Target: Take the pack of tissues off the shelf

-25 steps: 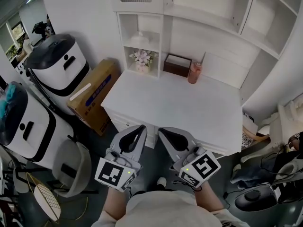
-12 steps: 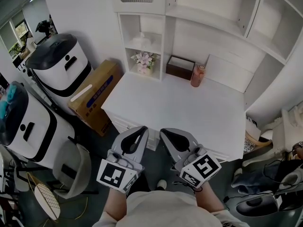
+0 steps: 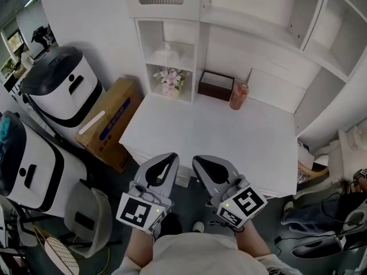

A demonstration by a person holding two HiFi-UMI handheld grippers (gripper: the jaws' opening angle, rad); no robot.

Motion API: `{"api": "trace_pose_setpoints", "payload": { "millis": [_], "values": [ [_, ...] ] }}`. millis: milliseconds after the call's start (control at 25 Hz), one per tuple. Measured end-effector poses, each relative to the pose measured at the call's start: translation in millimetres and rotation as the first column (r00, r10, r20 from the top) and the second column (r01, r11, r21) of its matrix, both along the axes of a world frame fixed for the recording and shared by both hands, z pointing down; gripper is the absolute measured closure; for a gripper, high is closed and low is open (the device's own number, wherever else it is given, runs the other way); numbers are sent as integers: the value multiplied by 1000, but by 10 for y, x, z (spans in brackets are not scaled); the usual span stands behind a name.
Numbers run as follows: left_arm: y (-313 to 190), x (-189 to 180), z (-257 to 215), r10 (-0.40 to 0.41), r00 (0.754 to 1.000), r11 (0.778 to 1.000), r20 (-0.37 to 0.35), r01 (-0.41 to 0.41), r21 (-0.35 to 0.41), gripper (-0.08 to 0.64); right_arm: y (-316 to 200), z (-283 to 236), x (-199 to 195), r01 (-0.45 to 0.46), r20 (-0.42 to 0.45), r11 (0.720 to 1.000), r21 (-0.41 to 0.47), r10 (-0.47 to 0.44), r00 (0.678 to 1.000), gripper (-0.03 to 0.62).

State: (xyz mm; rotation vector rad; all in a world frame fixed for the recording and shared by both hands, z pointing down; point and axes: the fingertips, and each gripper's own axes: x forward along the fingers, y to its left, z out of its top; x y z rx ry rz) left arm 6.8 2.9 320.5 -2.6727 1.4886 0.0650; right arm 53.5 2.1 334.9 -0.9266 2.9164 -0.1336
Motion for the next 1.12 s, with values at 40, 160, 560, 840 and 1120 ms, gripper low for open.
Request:
{"api": "trace_pose_setpoints", "payload": {
  "millis": [40, 160, 560, 840, 1120],
  "values": [
    [-67, -55, 1, 5, 1000, 1000, 2, -5, -2, 558, -62, -2, -60, -4, 0, 1000, 0, 4, 1000, 592],
    [-261, -233, 2, 21, 1000, 1000, -6, -21, -7, 558, -240, 8, -248, -15, -7, 1000, -5, 15, 1000, 592],
    [-814, -720, -10, 93, 996, 996, -9, -93, -10, 560, -769, 2, -755, -77, -5, 997, -10, 77, 997, 592],
    [-1067, -1016, -4, 143, 990, 990, -9, -143, -15, 558, -989, 17, -1054, -125, -4, 992, -18, 125, 992, 592],
    [-1175, -1223, 35, 210, 977, 978, -22, -210, -12, 558, -1053, 54, -1266, -190, -13, 982, -17, 190, 982, 592]
  ]
}}
